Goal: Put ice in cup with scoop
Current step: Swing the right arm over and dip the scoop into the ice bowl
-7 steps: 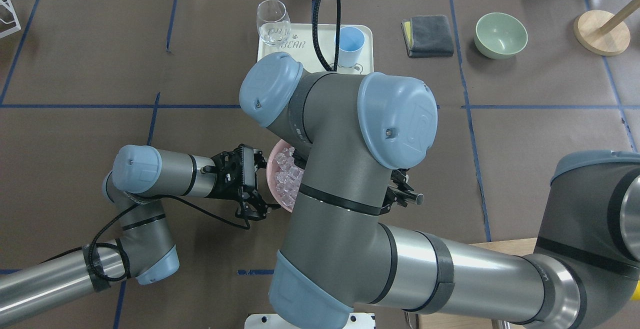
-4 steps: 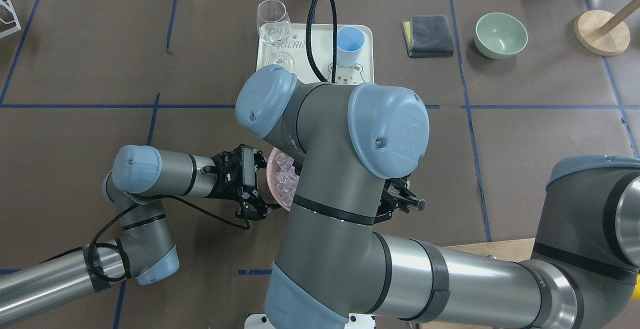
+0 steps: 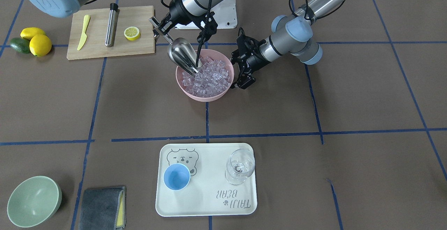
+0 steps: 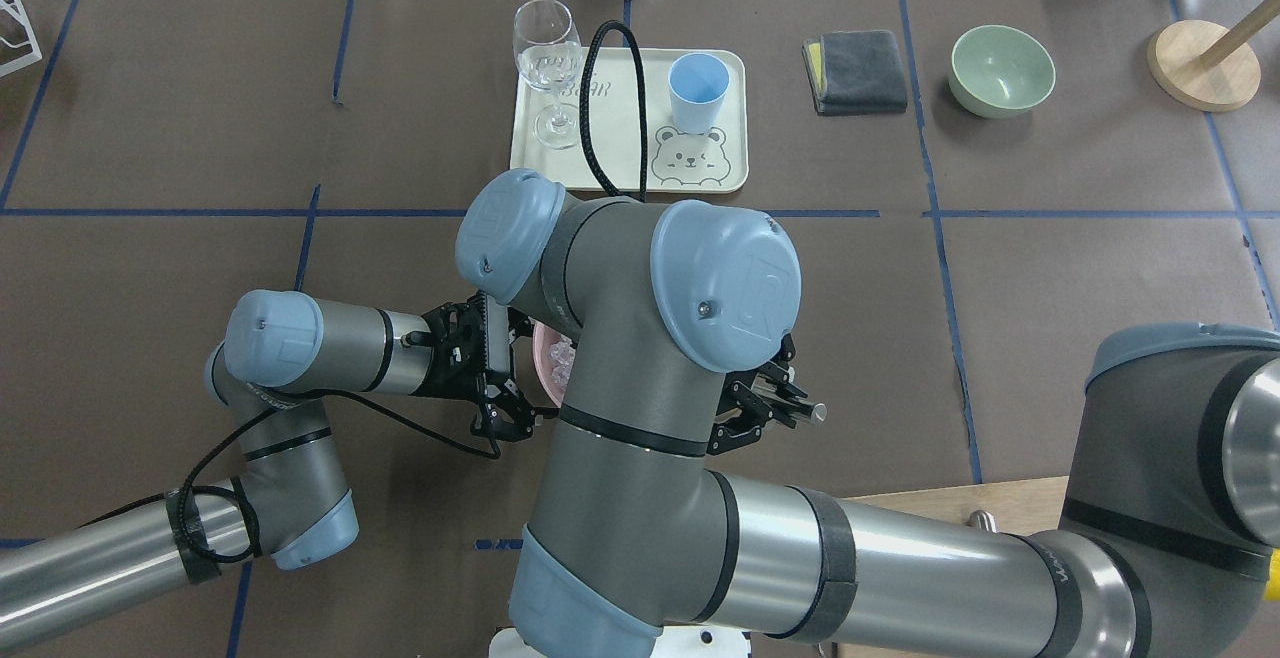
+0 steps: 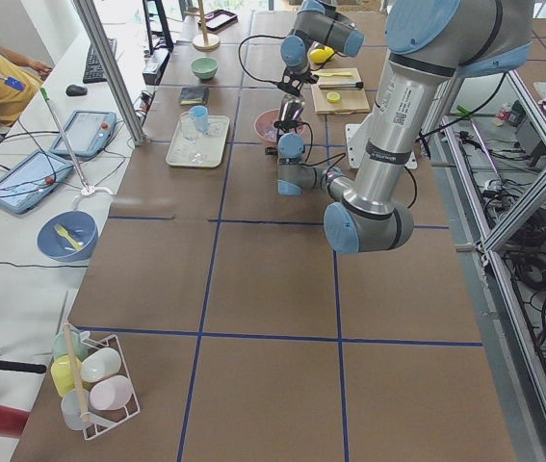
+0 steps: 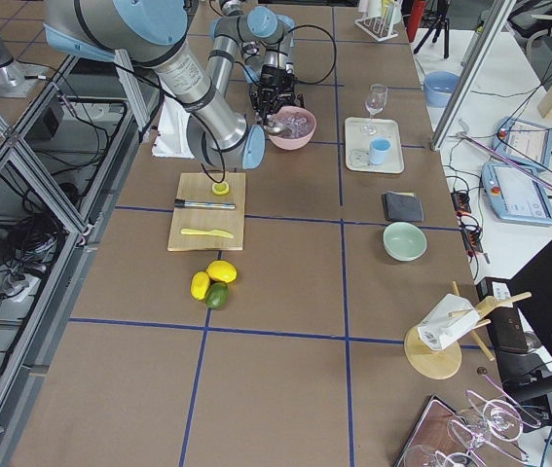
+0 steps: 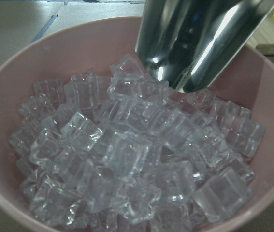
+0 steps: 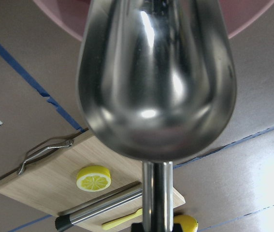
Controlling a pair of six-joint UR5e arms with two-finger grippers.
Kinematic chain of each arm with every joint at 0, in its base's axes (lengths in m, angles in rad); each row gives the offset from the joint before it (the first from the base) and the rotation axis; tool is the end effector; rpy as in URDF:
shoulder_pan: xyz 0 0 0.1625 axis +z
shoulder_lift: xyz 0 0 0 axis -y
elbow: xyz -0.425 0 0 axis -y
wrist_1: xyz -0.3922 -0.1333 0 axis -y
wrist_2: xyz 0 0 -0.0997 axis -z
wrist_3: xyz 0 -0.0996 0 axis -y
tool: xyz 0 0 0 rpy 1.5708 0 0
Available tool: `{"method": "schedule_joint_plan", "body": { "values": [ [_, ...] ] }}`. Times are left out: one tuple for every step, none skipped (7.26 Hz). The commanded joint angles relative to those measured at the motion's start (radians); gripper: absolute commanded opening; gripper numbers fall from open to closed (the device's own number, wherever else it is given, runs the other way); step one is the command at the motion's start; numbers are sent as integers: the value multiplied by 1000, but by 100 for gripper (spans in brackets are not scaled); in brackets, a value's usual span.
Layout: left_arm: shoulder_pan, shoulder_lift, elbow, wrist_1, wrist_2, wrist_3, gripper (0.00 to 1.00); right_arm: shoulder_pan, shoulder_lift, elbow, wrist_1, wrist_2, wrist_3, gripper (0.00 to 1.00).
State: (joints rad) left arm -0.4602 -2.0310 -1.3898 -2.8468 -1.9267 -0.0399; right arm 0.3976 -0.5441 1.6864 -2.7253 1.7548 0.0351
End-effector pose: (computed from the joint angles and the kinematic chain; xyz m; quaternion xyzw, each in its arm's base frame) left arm 0.5481 -0.3818 0.3370 0.5107 0.4815 0.4646 0.5399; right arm -0.5318 -0.3481 0.1249 -0.0572 -0.0722 -0.5361 0.8391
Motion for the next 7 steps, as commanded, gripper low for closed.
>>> {"method": "schedule_joint_plan", "body": {
  "values": [
    [0, 0, 0, 0, 0, 0, 100, -2, -13, -19, 55, -14, 0, 0],
    [0, 0, 0, 0, 0, 0, 100, -2, -25, -13, 91, -15, 5, 0],
    [0, 0, 0, 0, 0, 0, 100, -2, -66, -4, 172, -23, 18, 0],
    [0, 0, 0, 0, 0, 0, 100, -2, -82, -4, 206, -34, 20, 0],
    [0, 0, 0, 0, 0, 0, 100, -3, -85, 9, 208, -43, 20, 0],
    [0, 0, 0, 0, 0, 0, 100, -5, -118, 68, 208, -43, 20, 0],
    [0, 0, 0, 0, 0, 0, 100, -8, -153, 123, 214, -43, 26, 0]
  ]
}}
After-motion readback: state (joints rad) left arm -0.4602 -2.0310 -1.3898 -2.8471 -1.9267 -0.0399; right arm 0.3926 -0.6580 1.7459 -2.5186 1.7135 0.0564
